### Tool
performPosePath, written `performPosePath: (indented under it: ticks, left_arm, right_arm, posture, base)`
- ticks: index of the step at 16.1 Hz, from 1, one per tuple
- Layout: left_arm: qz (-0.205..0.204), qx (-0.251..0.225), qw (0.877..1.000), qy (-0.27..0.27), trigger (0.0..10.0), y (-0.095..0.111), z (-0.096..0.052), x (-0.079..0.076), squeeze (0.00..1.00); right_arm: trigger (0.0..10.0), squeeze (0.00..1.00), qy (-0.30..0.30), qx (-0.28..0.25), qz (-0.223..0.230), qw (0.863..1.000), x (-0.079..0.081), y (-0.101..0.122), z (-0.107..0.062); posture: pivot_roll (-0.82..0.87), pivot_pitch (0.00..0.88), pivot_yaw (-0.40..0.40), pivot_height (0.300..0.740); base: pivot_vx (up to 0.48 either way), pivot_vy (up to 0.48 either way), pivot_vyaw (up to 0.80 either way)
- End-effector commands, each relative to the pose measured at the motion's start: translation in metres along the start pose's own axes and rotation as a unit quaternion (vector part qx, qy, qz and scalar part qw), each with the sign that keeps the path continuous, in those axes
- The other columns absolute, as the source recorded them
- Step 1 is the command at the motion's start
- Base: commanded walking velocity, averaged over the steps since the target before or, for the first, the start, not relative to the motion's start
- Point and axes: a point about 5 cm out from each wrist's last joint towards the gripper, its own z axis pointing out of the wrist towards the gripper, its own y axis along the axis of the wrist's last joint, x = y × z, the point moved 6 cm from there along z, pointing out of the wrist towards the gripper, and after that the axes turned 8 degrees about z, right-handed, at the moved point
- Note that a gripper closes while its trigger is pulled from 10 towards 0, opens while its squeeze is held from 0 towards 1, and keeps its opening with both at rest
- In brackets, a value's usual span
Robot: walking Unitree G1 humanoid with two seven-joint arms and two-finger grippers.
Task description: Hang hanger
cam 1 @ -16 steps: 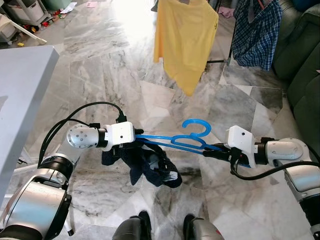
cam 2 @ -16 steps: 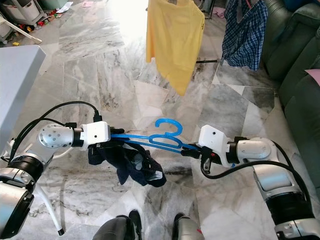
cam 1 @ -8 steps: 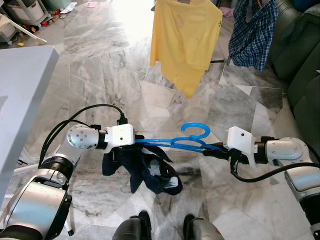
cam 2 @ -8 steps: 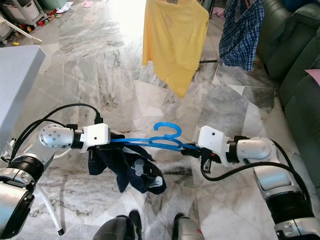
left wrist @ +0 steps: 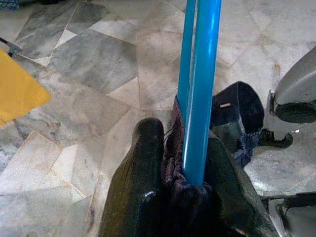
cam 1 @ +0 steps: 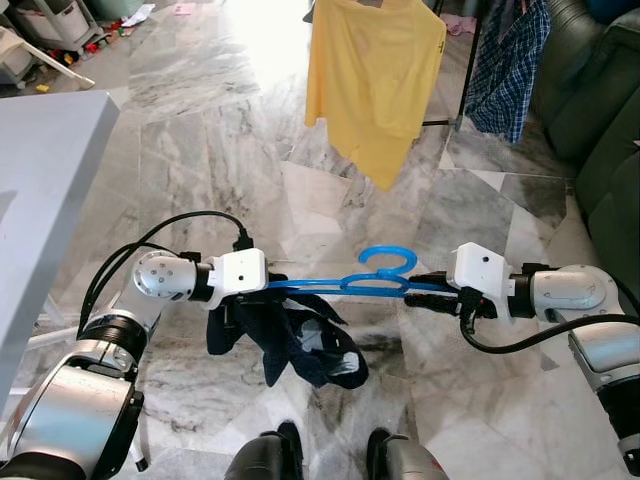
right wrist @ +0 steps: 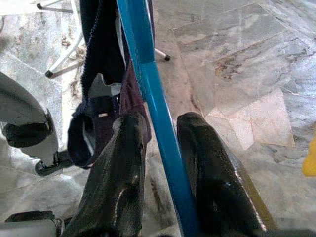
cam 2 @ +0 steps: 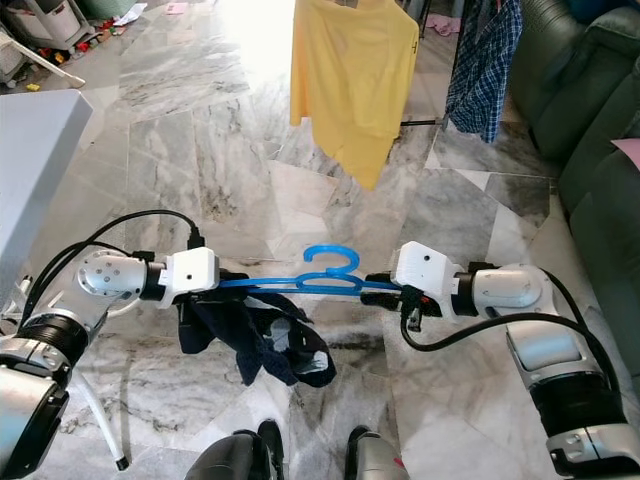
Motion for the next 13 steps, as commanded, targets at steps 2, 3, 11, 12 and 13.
performPosePath:
  ticks: [2,3,11,12,13]
  left_arm:
    - [-0.026,0.022,0.999,0.025,0.0,-0.014,-0.011,0.002,0.0]
    - [-0.027,0.026,0.999,0.027,0.0,-0.015,-0.013,0.002,0.0]
    - [-0.058,0.056,0.993,0.09,0.0,-0.029,-0.018,0.012,0.0]
    - [-0.071,0.053,0.99,0.112,0.0,-0.029,-0.02,0.017,0.0]
    - [-0.077,0.05,0.988,0.125,0.0,-0.029,-0.021,0.021,0.0]
  right_arm:
    - [10.0,1.0,-0.01,0.011,-0.034,0.999,-0.012,0.013,-0.018]
    - [10.0,1.0,-0.024,0.009,-0.04,0.999,-0.018,0.017,-0.022]
    - [10.0,1.0,-0.175,-0.027,-0.069,0.982,-0.059,0.037,-0.043]
    - [10.0,1.0,-0.204,-0.043,-0.049,0.977,-0.059,0.033,-0.036]
    - [10.0,1.0,-0.22,-0.054,-0.032,0.973,-0.058,0.029,-0.031]
  posture:
    - [-0.11,0.221,0.095,0.74]
    - [-0.11,0.221,0.095,0.74]
    - [-0.12,0.221,0.096,0.74]
    - [-0.11,0.227,0.098,0.74]
    - [-0.11,0.229,0.1,0.74]
  base:
    - [0.0,0.0,0.0]
    - [0.0,0.0,0.0]
    - [0.0,0.0,0.0]
    - [0.0,0.0,0.0]
    - [0.0,0.0,0.0]
